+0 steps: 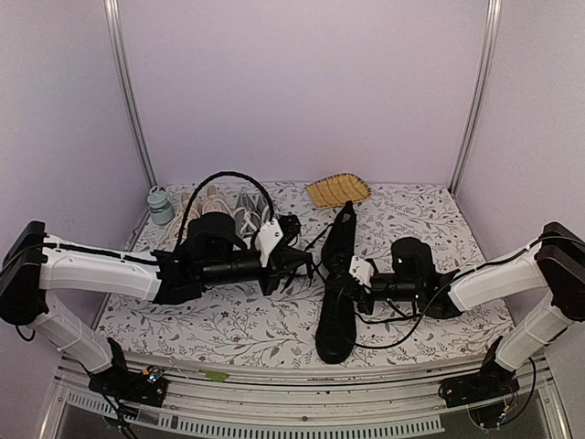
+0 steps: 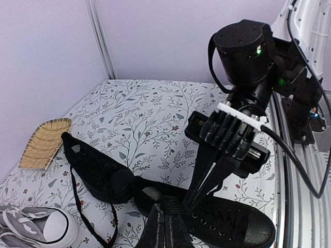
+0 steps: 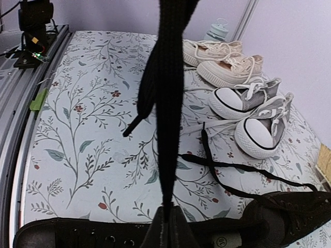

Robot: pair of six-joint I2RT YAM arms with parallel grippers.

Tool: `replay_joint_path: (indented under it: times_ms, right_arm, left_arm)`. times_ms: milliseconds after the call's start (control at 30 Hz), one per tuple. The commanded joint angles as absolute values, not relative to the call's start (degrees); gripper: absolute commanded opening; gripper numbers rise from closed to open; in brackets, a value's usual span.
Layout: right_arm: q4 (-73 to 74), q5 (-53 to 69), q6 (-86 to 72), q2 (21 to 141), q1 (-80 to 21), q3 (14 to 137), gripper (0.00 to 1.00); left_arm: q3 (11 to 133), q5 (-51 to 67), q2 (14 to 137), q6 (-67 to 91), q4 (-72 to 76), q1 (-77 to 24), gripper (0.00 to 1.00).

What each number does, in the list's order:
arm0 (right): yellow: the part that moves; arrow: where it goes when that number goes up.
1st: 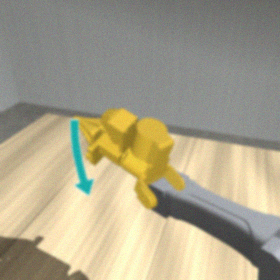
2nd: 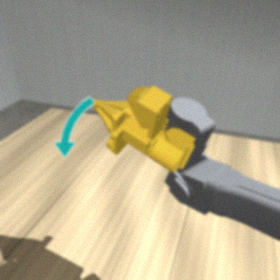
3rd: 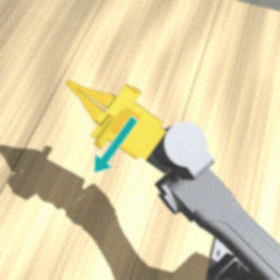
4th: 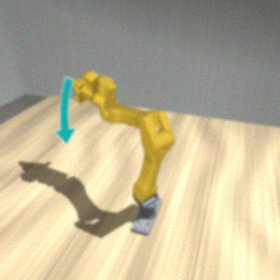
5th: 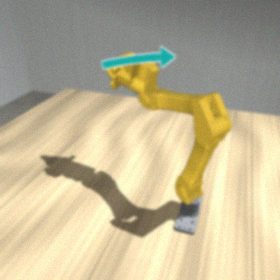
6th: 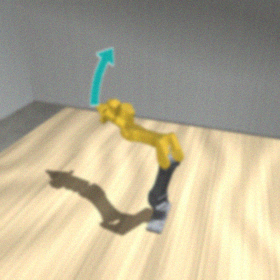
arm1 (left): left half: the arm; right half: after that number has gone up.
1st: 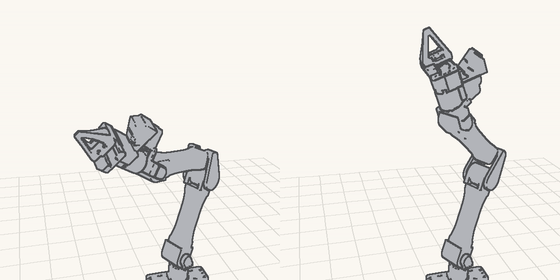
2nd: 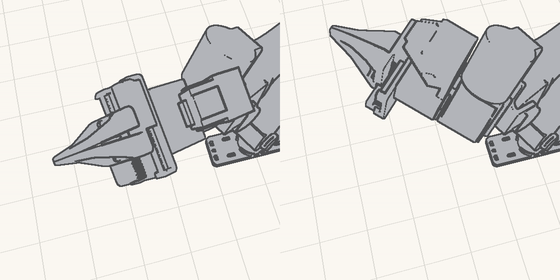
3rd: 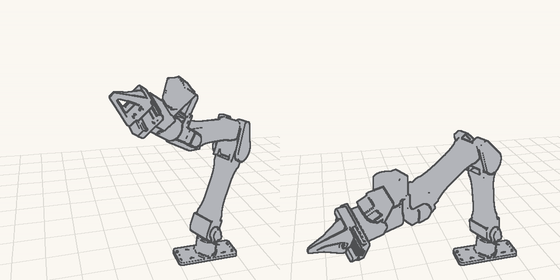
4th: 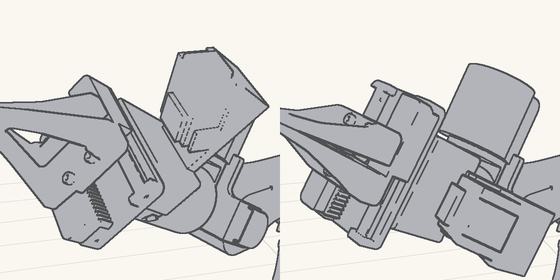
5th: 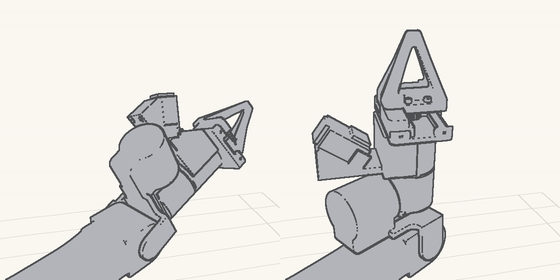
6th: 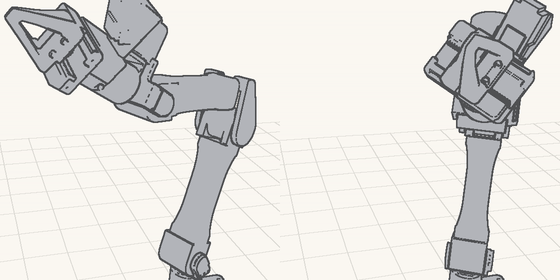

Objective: Tie the shoes
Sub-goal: Pass from the left arm to the right, then fold the shoelace.

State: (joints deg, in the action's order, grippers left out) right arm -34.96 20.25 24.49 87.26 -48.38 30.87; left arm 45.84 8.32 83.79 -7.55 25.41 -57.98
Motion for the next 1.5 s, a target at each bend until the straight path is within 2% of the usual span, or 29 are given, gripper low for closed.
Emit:
replay_joint_path:
  times_ms: [0, 133, 300, 400, 500, 533, 567, 667, 800, 867, 967, 1133, 1467]
  right_arm:
    - [-36.2, 19.1, 23.8, 87.1, -48.5, 32.3, 0.0]
    - [-35.1, 17.8, 21.7, 84.4, -48.6, 30.9, 0.0]
    - [-34.6, 17.3, 17.3, 80.7, -48.6, 28.9, 0.0]
    - [-34.6, 16.3, 15.8, 79.4, -48.5, 27.9, 0.0]
    - [-34.7, 16.4, 15.5, 78.5, -48.5, 27.0, 0.0]
    - [-34.7, 16.4, 15.7, 78.3, -48.6, 26.7, 0.0]
    - [-34.9, 16.4, 16.0, 78.2, -48.5, 26.5, 0.0]
    - [-34.9, 16.3, 17.1, 78.2, -48.5, 26.2, 0.0]
    - [-35.1, 16.9, 17.9, 78.1, -48.0, 25.9, 0.0]
    - [-35.8, 17.8, 18.1, 77.9, -47.8, 25.6, 0.0]
    - [-36.5, 18.4, 18.2, 78.0, -47.7, 25.5, 0.0]
    - [-36.8, 18.8, 18.4, 78.5, -47.3, 25.6, 0.0]
    - [-37.4, 19.8, 18.4, 79.4, -47.2, 26.0, 0.0]
  left_arm:
    - [46.4, 7.6, 83.4, -8.6, 25.5, -58.8, 0.0]
    - [42.9, 5.4, 84.9, -8.9, 25.0, -58.8, 0.0]
    - [44.6, 1.7, 94.9, -14.2, 22.2, -62.8, 0.0]
    - [44.6, 1.8, 96.6, -12.7, 27.2, -64.0, 0.01]
    - [40.5, 4.0, 95.1, -12.4, 35.6, -64.0, 0.54]
    - [39.2, 5.8, 94.3, -12.9, 36.9, -64.0, 0.61]
    - [38.6, 7.5, 93.6, -13.4, 37.3, -64.0, 0.62]
    - [37.8, 10.0, 91.0, -13.9, 37.1, -64.0, 0.57]
    - [36.4, 12.7, 87.5, -13.1, 39.5, -61.2, 0.35]
    - [36.9, 17.8, 87.1, -14.0, 39.0, -58.5, 0.31]
    - [39.8, 26.2, 89.8, -16.1, 36.5, -54.6, 0.28]
    - [44.6, 33.6, 94.3, -20.2, 34.7, -53.2, 0.3]
    - [52.2, 32.7, 104.0, -22.2, 33.8, -53.2, 0.24]
